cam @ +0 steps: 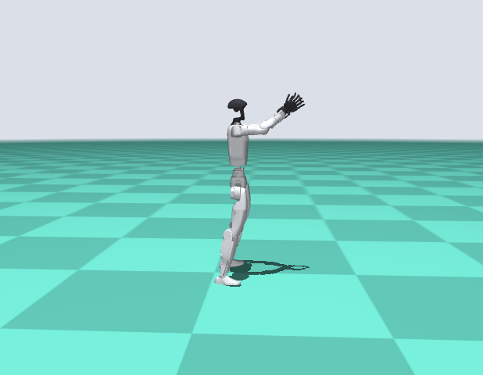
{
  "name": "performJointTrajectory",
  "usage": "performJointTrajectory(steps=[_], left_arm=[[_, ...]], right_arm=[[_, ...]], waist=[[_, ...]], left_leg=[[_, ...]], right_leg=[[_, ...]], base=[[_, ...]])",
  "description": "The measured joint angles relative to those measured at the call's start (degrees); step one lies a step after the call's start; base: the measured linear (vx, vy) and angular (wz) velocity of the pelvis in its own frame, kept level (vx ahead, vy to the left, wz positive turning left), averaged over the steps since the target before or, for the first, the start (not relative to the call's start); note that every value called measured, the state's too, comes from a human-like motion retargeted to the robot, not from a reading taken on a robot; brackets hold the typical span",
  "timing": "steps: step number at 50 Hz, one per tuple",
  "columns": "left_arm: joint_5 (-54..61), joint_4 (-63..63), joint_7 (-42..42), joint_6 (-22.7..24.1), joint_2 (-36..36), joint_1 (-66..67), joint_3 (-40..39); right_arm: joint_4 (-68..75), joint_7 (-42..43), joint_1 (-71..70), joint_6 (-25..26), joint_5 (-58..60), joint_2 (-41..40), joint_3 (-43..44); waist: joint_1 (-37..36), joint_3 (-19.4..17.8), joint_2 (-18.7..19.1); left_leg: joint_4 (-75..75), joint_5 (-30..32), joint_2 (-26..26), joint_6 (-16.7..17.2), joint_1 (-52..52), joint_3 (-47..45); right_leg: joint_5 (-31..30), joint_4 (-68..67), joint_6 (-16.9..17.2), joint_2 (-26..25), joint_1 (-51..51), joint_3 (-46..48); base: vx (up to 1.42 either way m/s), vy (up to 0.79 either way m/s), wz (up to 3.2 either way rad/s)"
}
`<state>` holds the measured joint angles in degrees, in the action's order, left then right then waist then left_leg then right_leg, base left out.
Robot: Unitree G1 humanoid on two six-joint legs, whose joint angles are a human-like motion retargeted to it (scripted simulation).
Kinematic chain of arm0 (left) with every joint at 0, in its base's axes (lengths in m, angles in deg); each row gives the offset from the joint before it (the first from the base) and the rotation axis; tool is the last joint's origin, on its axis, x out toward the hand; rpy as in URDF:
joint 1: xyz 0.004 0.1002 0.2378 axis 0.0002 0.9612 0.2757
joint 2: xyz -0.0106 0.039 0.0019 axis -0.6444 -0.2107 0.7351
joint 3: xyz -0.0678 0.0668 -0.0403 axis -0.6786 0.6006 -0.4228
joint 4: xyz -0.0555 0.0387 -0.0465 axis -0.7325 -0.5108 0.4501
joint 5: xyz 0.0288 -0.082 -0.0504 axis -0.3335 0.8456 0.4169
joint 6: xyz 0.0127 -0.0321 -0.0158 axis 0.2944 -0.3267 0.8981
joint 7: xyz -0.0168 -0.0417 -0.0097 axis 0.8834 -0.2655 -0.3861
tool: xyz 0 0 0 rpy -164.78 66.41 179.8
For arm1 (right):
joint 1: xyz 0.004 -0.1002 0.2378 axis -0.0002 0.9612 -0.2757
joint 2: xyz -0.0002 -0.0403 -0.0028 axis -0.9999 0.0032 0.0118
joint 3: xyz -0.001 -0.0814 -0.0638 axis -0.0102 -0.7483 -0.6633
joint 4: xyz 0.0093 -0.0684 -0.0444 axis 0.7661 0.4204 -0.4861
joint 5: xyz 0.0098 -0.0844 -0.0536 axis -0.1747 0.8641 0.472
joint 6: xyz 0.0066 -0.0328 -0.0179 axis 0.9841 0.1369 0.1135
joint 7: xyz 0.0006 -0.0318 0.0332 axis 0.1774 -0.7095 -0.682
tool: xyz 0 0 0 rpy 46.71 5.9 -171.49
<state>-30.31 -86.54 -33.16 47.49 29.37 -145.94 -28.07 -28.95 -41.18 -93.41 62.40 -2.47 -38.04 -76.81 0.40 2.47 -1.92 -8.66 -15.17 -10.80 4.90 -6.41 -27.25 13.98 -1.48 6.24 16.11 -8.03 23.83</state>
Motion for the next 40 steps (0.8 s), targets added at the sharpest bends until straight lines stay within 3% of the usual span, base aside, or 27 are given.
performJointTrajectory(steps=[8,14,22,33,37,40], left_arm=[[-11.9,11.7,3.6,0.2,-7.0,-20.7,2.3],[-12.1,10.2,3.2,-0.6,-6.0,-21.2,1.9],[-9.5,4.4,-2.5,-1.4,-0.7,1.8,-2.1],[-7.4,-12.6,-5.3,-6.2,16.4,40.0,-14.3],[-6.5,-18.5,-5.9,-6.1,19.5,47.7,-16.6],[-6.5,-19.3,-6.3,-5.1,20.6,51.0,-17.3]], right_arm=[[-11.4,3.6,-20.1,0.2,12.3,7.7,-1.5],[-9.6,3.5,-20.6,0.6,12.4,7.4,-1.0],[-6.0,-0.2,3.2,0.6,8.7,-0.2,3.8],[13.3,-2.0,39.5,3.9,3.9,-16.4,11.2],[20.6,-2.3,46.2,3.3,1.9,-20.7,11.9],[22.1,-2.1,49.6,2.0,2.4,-21.4,11.5]], waist=[[-1.2,1.9,0.0],[-1.6,1.9,0.1],[-1.3,1.3,0.0],[-0.4,-12.2,-0.6],[0.8,-15.1,-1.1],[1.2,-13.8,-0.7]], left_leg=[[-0.1,-0.5,0.2,0.4,0.7,0.9],[-0.9,-0.7,0.2,0.7,0.7,1.5],[-2.0,-0.8,0.1,0.1,-0.4,1.4],[-2.8,0.0,-0.4,-1.0,0.9,0.4],[-1.9,0.6,-0.3,-1.4,2.4,-0.2],[-1.4,0.8,-0.2,-1.3,3.2,-0.4]], right_leg=[[0.1,0.8,0.1,0.2,-0.6,1.6],[0.1,0.2,0.1,0.4,-1.3,2.7],[0.1,-1.2,0.0,0.8,-2.1,2.5],[-0.4,-2.6,-1.8,0.7,0.6,0.4],[-0.9,-2.5,-2.1,0.6,2.9,-0.5],[-1.0,-2.4,-2.2,0.5,4.2,-0.8]], base=[[0.09,0.01,0.13],[0.03,0.01,0.07],[0.00,0.00,0.00],[-0.09,0.00,-0.10],[-0.08,0.00,-0.12],[-0.02,0.00,-0.02]])
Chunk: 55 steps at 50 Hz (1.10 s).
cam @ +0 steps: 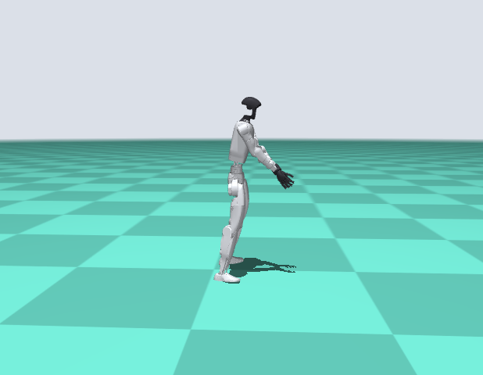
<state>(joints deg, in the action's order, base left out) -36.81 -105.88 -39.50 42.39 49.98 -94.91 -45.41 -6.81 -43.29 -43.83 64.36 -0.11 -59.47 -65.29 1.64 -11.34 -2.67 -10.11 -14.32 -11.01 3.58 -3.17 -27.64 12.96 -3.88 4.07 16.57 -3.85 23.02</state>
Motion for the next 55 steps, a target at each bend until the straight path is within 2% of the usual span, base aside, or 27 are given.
performJointTrajectory(steps=[5,8,13,18,23,29,35,41,45,50,55], left_arm=[[1.8,0.9,-1.0,-1.2,-2.5,-5.6,2.3],[6.0,0.9,-0.7,-2.6,-5.5,-15.6,7.0],[11.8,6.2,3.1,0.0,-12.1,-37.4,15.0],[6.3,16.7,4.6,3.0,-21.0,-56.1,18.6],[3.6,21.3,7.1,3.2,-25.7,-71.5,22.4],[5.1,20.4,7.2,3.1,-27.7,-78.0,25.2],[5.1,18.1,5.0,2.2,-25.3,-70.7,23.7],[3.6,16.6,1.8,1.4,-19.8,-46.8,16.2],[5.5,14.2,0.4,0.3,-12.6,-30.2,11.4],[10.5,7.5,-0.7,-0.4,-4.3,-10.4,7.5],[12.8,0.1,0.3,-1.5,0.8,0.6,1.9]], right_arm=[[-0.2,-0.8,-6.1,1.7,-0.6,1.7,0.1],[-0.4,-0.9,-16.2,3.0,-4.5,5.0,-1.5],[-7.7,1.8,-36.6,1.6,-7.2,14.4,-7.4],[-18.5,1.8,-54.8,-0.4,-1.6,22.2,-9.6],[-22.1,4.5,-70.5,-0.9,-0.1,27.1,-13.1],[-20.5,6.0,-77.6,-1.3,-1.1,28.1,-15.4],[-18.2,4.3,-70.1,-1.1,-2.3,25.8,-13.1],[-16.1,0.6,-47.1,0.1,-1.0,18.0,-7.2],[-12.0,-1.3,-31.0,2.2,-1.7,14.5,-6.3],[-0.2,-2.8,-13.9,2.8,-2.3,7.8,-6.6],[8.3,-2.8,-3.9,4.4,-1.1,1.4,-4.7]], waist=[[0.2,3.7,-0.1],[-0.2,6.5,-0.1],[-1.7,11.0,0.4],[-2.2,15.3,0.8],[-3.3,15.7,0.5],[-4.2,15.3,0.6],[-4.6,14.2,0.5],[-3.2,13.6,0.0],[-3.9,8.7,-0.2],[-2.8,3.3,0.1],[-1.4,-1.0,-0.1]], left_leg=[[-0.1,-0.3,0.0,-0.2,-0.2,0.3],[-0.1,-0.6,-0.1,0.0,-1.3,0.6],[0.4,-1.0,-0.2,0.7,-3.2,1.0],[1.1,-1.2,-0.2,1.3,-4.1,0.9],[1.1,-1.5,-0.2,1.3,-4.4,0.4],[0.7,-1.7,-0.3,1.4,-5.0,-0.3],[0.2,-1.9,-0.1,0.9,-6.1,-0.6],[-0.3,-2.0,0.1,0.5,-6.3,-0.5],[-0.4,-1.9,0.1,0.1,-5.8,-0.4],[0.8,-1.0,0.2,-0.1,-4.2,-0.4],[2.6,-0.3,0.5,-0.6,-3.0,-1.4]], right_leg=[[0.4,0.2,0.0,0.0,-0.6,0.4],[0.7,0.6,0.2,-0.1,-2.3,1.1],[0.9,1.4,1.4,-0.4,-4.9,2.3],[1.1,1.8,2.1,-0.6,-5.7,2.6],[1.3,2.3,2.0,-0.7,-5.9,2.3],[1.4,2.1,2.2,-0.5,-6.1,1.7],[1.6,1.5,1.9,-0.2,-6.8,1.1],[1.6,1.2,1.7,0.1,-7.0,0.7],[1.2,1.2,1.1,0.1,-6.5,0.5],[0.3,1.5,0.4,-0.3,-4.3,0.0],[-0.2,1.9,0.0,-0.6,-1.7,-1.2]], base=[[0.00,0.00,0.00],[0.04,-0.01,0.08],[0.08,-0.01,0.09],[0.09,0.00,0.01],[0.07,0.00,-0.06],[0.00,0.00,0.00],[0.00,0.00,0.00],[-0.08,0.01,-0.02],[-0.13,0.01,0.00],[-0.13,0.01,-0.02],[-0.09,0.00,-0.16]])
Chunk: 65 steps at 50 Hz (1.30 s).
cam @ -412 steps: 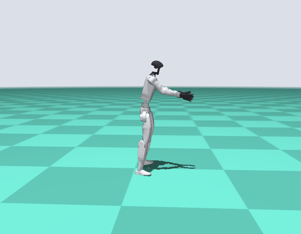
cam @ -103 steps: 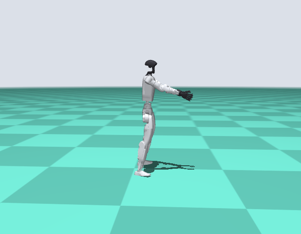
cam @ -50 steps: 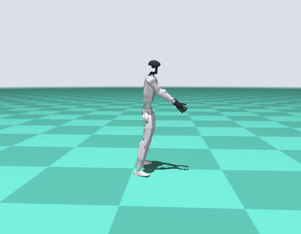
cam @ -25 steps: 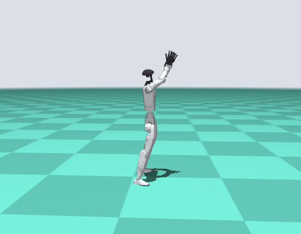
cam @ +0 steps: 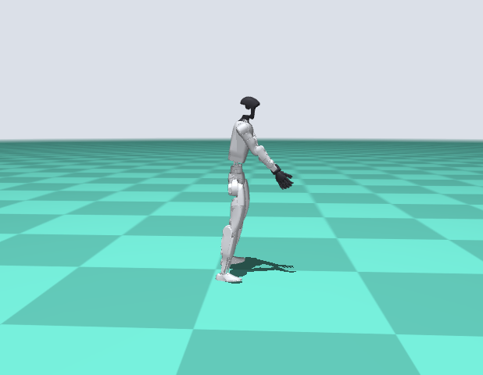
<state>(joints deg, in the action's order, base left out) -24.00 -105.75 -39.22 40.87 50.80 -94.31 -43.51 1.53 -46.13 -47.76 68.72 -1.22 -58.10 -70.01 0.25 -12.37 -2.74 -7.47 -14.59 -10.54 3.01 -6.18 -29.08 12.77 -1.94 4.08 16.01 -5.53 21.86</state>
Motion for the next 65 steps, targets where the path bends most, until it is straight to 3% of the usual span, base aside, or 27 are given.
performJointTrajectory(steps=[6,12,15,21,25,29,33,39,45,50,55,59,62,65], left_arm=[[4.0,-2.1,1.2,-1.9,-2.2,0.3,-1.9],[6.1,4.1,1.2,-3.0,-7.3,-11.9,3.3],[6.1,10.0,3.8,-0.2,-11.4,-24.0,8.5],[-3.4,21.1,6.7,6.7,-23.4,-49.8,20.7],[-4.2,26.1,6.7,10.6,-29.5,-65.5,27.9],[-2.0,27.7,0.9,13.0,-31.9,-75.8,29.2],[-6.0,26.5,-2.2,11.8,-30.8,-79.5,25.6],[-16.7,24.0,3.5,7.5,-25.2,-70.0,16.2],[-10.5,19.7,1.6,7.4,-17.5,-43.1,4.7],[-5.6,11.7,-0.5,3.5,-8.3,-22.7,-2.2],[-7.9,6.8,0.1,2.2,-3.3,-5.8,-4.4],[-8.9,5.1,0.6,1.7,-1.7,3.1,-3.7],[-9.6,4.5,0.5,1.3,-1.8,5.8,-3.2],[-9.7,4.3,0.1,1.1,-2.8,4.0,-3.0]], right_arm=[[0.8,-0.8,0.6,0.5,-5.2,-3.5,0.2],[-2.1,0.0,-13.7,2.0,-6.6,1.4,-0.2],[-9.3,1.7,-24.5,0.3,-8.4,7.4,-3.4],[-31.5,2.0,-42.4,-9.8,-10.1,19.2,-7.8],[-41.6,1.7,-53.9,-14.9,-12.2,24.1,-8.5],[-45.1,-3.4,-62.4,-16.6,-14.4,26.1,-7.2],[-45.0,-9.6,-65.2,-16.2,-15.5,26.4,-4.8],[-41.5,-9.2,-57.6,-13.0,-7.6,24.6,-3.7],[-35.0,-4.3,-36.1,-4.6,4.5,16.1,-3.2],[-24.4,-2.3,-17.3,-0.2,4.3,8.5,-1.6],[-18.5,2.0,-0.3,-0.4,6.2,2.0,-2.2],[-17.3,3.2,9.4,-1.4,5.0,-0.8,-3.9],[-16.4,2.8,12.1,-1.9,3.4,-2.3,-4.1],[-14.6,2.9,9.6,-1.7,2.6,-2.9,-2.9]], waist=[[1.3,0.7,-0.2],[0.7,8.4,0.5],[0.1,10.9,0.3],[-0.6,15.7,0.6],[-1.9,16.9,0.6],[-2.8,17.0,0.3],[-3.4,16.8,-0.1],[-3.8,16.1,-0.4],[-2.3,15.8,0.4],[-2.5,8.9,0.0],[-2.4,-1.0,-1.1],[-2.4,-5.7,-0.8],[-2.0,-5.5,-0.7],[-1.6,-2.9,-1.1]], left_leg=[[0.1,0.1,0.2,-0.8,0.1,-1.5],[-0.8,-0.1,-0.1,-0.3,-0.8,-1.0],[-1.3,-0.2,-0.3,0.4,-1.3,-0.1],[-1.9,-0.3,-0.7,1.6,-1.3,1.2],[-1.9,-0.5,-0.8,1.3,-1.0,1.4],[-2.0,-0.7,-0.9,1.4,-1.0,1.3],[-2.4,-1.0,-1.0,1.8,-1.2,1.3],[-3.0,-1.5,-0.8,1.8,-2.2,1.3],[-3.1,-1.7,-0.5,1.2,-3.1,0.8],[-3.5,-1.8,-0.4,0.5,-3.5,0.3],[-3.3,-1.2,-0.4,0.3,-1.9,-0.4],[-1.8,-0.2,-0.2,0.2,0.1,-1.1],[-0.3,0.5,0.2,0.1,1.3,-1.5],[0.8,0.9,0.6,0.0,1.7,-1.4]], right_leg=[[0.2,0.0,-0.1,0.1,1.4,-1.5],[0.8,-0.1,0.3,0.2,-0.4,-0.8],[0.9,-0.1,0.9,0.2,-1.9,0.4],[1.0,0.2,2.2,-0.1,-3.5,2.2],[1.1,0.7,2.4,-0.3,-3.6,2.6],[1.2,0.9,2.5,-0.4,-3.7,2.6],[1.4,0.6,2.5,-0.3,-4.0,2.6],[1.8,-0.2,2.4,0.2,-4.8,2.4],[1.7,-0.7,2.5,0.6,-5.1,1.7],[1.5,-0.9,1.3,0.8,-4.8,0.5],[0.7,-1.3,0.5,0.7,-2.3,-0.8],[-0.2,-1.0,0.2,0.4,0.9,-1.7],[-0.7,-0.5,0.3,0.2,2.8,-2.1],[-0.8,0.1,0.3,0.3,3.4,-1.9]], base=[[-0.02,-0.02,-0.20],[0.03,-0.01,0.08],[0.08,-0.01,0.27],[0.09,-0.02,0.21],[0.08,-0.01,0.05],[0.05,0.00,-0.01],[0.00,0.00,0.00],[0.00,0.00,0.00],[-0.03,0.01,-0.05],[-0.10,0.02,-0.14],[-0.14,0.01,-0.14],[-0.12,0.00,-0.14],[-0.08,-0.01,-0.08],[0.00,0.00,0.00]])
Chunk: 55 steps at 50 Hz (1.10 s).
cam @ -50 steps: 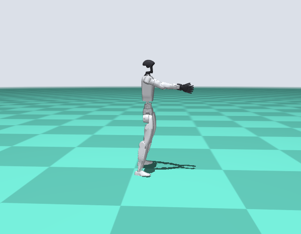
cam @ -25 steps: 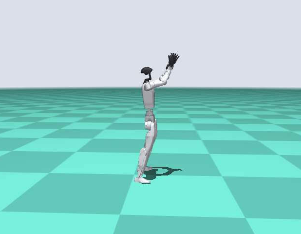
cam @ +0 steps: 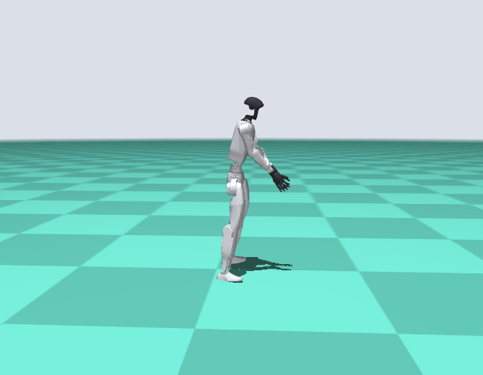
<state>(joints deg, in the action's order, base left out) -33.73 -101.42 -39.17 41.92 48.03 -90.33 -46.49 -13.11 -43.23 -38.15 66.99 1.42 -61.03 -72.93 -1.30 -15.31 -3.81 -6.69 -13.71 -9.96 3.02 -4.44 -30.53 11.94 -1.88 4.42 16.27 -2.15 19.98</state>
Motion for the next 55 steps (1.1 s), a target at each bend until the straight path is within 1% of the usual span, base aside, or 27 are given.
performJointTrajectory(steps=[3,5,6,10,12,15,18,22,25,27,30,32,35,38,41,43,45,46,47,48,49,52,55], left_arm=[[1.8,-0.6,-0.7,-0.9,-2.0,-8.2,1.0],[3.4,-0.1,-0.2,-1.2,-3.0,-14.0,3.1],[4.7,0.9,0.5,-0.9,-4.0,-18.1,4.4],[6.8,8.6,4.0,2.5,-9.7,-36.6,10.1],[4.4,13.6,5.1,4.0,-13.2,-45.7,12.2],[-0.5,20.7,6.7,6.0,-19.0,-57.4,15.4],[-2.7,26.2,8.4,8.5,-22.6,-68.3,18.2],[-0.8,31.3,7.8,13.4,-23.0,-79.5,20.4],[0.5,34.4,5.2,15.7,-23.5,-83.7,21.1],[1.2,36.2,2.3,16.2,-24.0,-84.2,21.1],[4.8,38.6,-4.3,16.7,-24.6,-81.2,20.1],[8.7,39.2,-9.6,16.9,-24.5,-76.7,19.2],[14.1,38.0,-16.8,16.1,-23.4,-67.8,17.8],[15.7,35.1,-19.5,14.2,-21.5,-56.0,16.0],[14.3,30.6,-16.5,11.4,-16.8,-43.9,12.5],[14.3,26.4,-13.2,9.4,-12.1,-36.2,9.3],[16.7,21.3,-10.4,7.9,-7.6,-28.3,5.9],[14.7,18.2,-8.7,5.5,-6.0,-24.4,5.1],[15.3,15.2,-7.7,4.2,-4.2,-20.5,3.8],[21.1,12.5,-7.8,4.8,-2.1,-16.8,1.4],[23.7,9.9,-7.9,4.3,-0.6,-13.4,-0.1],[25.0,3.5,-7.8,2.1,2.3,-4.5,-2.4],[22.5,-0.6,-7.4,0.7,3.9,1.8,-3.1]], right_arm=[[2.5,-0.1,-9.7,1.0,-2.2,1.2,1.7],[2.2,0.6,-15.7,0.6,-4.0,3.8,1.1],[0.8,1.4,-19.7,0.3,-5.0,5.5,0.3],[-10.3,3.5,-36.3,-0.5,-3.5,15.0,-2.6],[-16.9,3.0,-44.3,-1.1,-1.2,19.9,-3.1],[-25.6,2.0,-54.9,-2.8,1.8,25.1,-3.9],[-32.5,2.8,-65.1,-4.0,5.4,30.9,-6.5],[-39.1,4.3,-76.3,-4.2,11.5,37.6,-9.2],[-43.5,2.4,-79.6,-4.4,13.6,39.5,-8.8],[-46.0,-0.1,-79.2,-4.7,13.2,39.7,-7.8],[-48.8,-4.8,-75.9,-5.0,11.3,39.2,-6.1],[-49.8,-8.4,-71.8,-5.3,9.0,38.1,-4.9],[-49.9,-14.1,-63.6,-6.5,3.1,35.3,-3.1],[-46.6,-17.5,-53.5,-6.3,-1.4,30.1,-1.3],[-39.1,-16.8,-43.8,-3.7,-3.4,25.0,0.0],[-32.0,-15.3,-37.9,-1.7,-5.5,21.8,0.8],[-23.5,-13.7,-31.8,0.1,-8.0,17.9,1.1],[-18.7,-13.2,-28.8,1.3,-8.7,15.7,0.9],[-14.0,-12.8,-25.9,2.4,-9.3,13.7,0.5],[-9.5,-12.6,-23.2,3.5,-9.6,12.1,-0.2],[-5.6,-12.9,-20.7,4.7,-9.1,10.5,-1.2],[3.2,-13.7,-13.2,6.9,-5.3,6.4,-4.6],[7.7,-13.0,-6.8,7.0,-2.5,3.3,-5.8]], waist=[[0.5,3.2,-0.5],[0.6,7.1,-0.1],[0.6,8.2,-0.1],[0.2,11.1,0.6],[-0.2,12.5,0.9],[-0.2,15.7,0.9],[-1.0,17.2,0.5],[-2.9,17.6,-0.4],[-3.7,17.9,-0.7],[-3.8,17.9,-0.7],[-3.7,17.6,-0.5],[-3.4,17.4,-0.3],[-3.0,17.0,0.0],[-1.6,17.4,0.3],[-0.7,16.3,0.2],[-0.4,14.3,0.2],[0.2,12.3,0.1],[0.8,11.5,0.0],[1.2,10.5,-0.1],[1.6,9.3,-0.2],[2.0,8.0,-0.3],[3.0,4.3,-0.8],[3.6,1.9,-1.0]], left_leg=[[-0.2,0.0,0.1,0.1,0.1,0.8],[-0.8,0.0,-0.1,0.6,0.0,1.5],[-1.1,-0.1,-0.1,0.6,-0.1,1.9],[-2.3,-0.5,-0.6,1.3,-1.0,3.2],[-2.6,-0.8,-0.8,1.5,-1.6,3.6],[-2.8,-1.0,-1.1,1.9,-2.1,3.8],[-2.7,-1.2,-1.2,2.2,-2.4,3.9],[-2.5,-1.6,-1.2,2.3,-2.8,3.7],[-2.4,-1.8,-1.2,2.3,-3.0,3.5],[-2.4,-2.0,-1.1,2.2,-3.2,3.4],[-2.5,-2.1,-1.1,2.0,-3.5,3.2],[-2.7,-2.2,-1.1,1.8,-3.8,3.0],[-3.1,-2.3,-1.1,1.5,-4.0,2.9],[-3.2,-2.3,-1.0,1.4,-3.8,2.8],[-3.2,-2.2,-0.9,1.1,-3.6,2.7],[-3.2,-2.2,-0.9,0.8,-3.5,2.7],[-3.1,-2.1,-0.9,0.7,-3.2,2.7],[-3.0,-2.0,-0.9,0.6,-2.9,2.7],[-2.9,-1.8,-0.8,0.6,-2.6,2.6],[-2.8,-1.7,-0.8,0.6,-2.3,2.6],[-2.7,-1.5,-0.8,0.6,-2.0,2.5],[-2.1,-1.1,-0.7,0.4,-0.9,2.2],[-1.5,-0.8,-0.4,0.1,0.1,1.9]], right_leg=[[0.3,0.3,-0.1,0.2,-0.8,0.9],[0.4,0.4,0.1,0.2,-1.8,1.8],[0.5,0.4,0.2,0.2,-2.4,2.3],[0.7,0.1,1.2,0.1,-4.9,4.1],[0.8,0.0,1.7,0.0,-5.9,4.6],[1.1,-0.1,2.2,-0.2,-6.7,5.1],[1.3,0.1,2.6,-0.3,-7.1,5.4],[1.6,0.7,2.6,-0.4,-7.7,5.5],[1.7,1.0,2.7,-0.4,-7.9,5.4],[1.7,1.0,2.7,-0.4,-7.9,5.3],[1.8,0.8,2.7,-0.3,-8.0,5.0],[1.8,0.6,2.7,-0.2,-8.1,4.7],[1.8,0.2,2.5,0.0,-8.1,4.2],[1.6,-0.1,2.5,0.1,-7.6,3.9],[1.4,-0.1,2.1,0.1,-7.3,3.6],[1.3,0.0,1.4,0.1,-7.1,3.4],[1.1,0.1,0.9,0.0,-6.8,3.2],[1.0,0.1,0.5,0.0,-6.5,3.1],[1.0,0.2,0.2,0.0,-6.1,3.0],[0.8,0.2,0.0,-0.1,-5.7,2.9],[0.7,0.3,-0.3,-0.1,-5.2,2.7],[0.3,0.2,-0.8,-0.1,-3.6,2.2],[0.1,0.2,-1.0,-0.1,-2.0,1.7]], base=[[0.01,-0.02,0.23],[0.05,-0.01,0.33],[0.07,-0.01,0.34],[0.09,-0.02,0.28],[0.12,-0.02,0.17],[0.13,-0.02,0.07],[0.12,-0.01,0.06],[0.09,-0.01,-0.01],[0.04,0.00,-0.03],[0.00,0.00,0.00],[0.00,0.00,0.00],[0.00,0.00,0.00],[-0.04,0.01,-0.06],[-0.08,0.02,-0.07],[-0.10,0.02,-0.04],[-0.11,0.02,-0.03],[-0.12,0.02,-0.02],[-0.11,0.01,-0.03],[-0.11,0.01,-0.03],[-0.11,0.01,-0.04],[-0.11,0.01,-0.06],[-0.09,0.01,-0.09],[-0.04,0.00,-0.06]])
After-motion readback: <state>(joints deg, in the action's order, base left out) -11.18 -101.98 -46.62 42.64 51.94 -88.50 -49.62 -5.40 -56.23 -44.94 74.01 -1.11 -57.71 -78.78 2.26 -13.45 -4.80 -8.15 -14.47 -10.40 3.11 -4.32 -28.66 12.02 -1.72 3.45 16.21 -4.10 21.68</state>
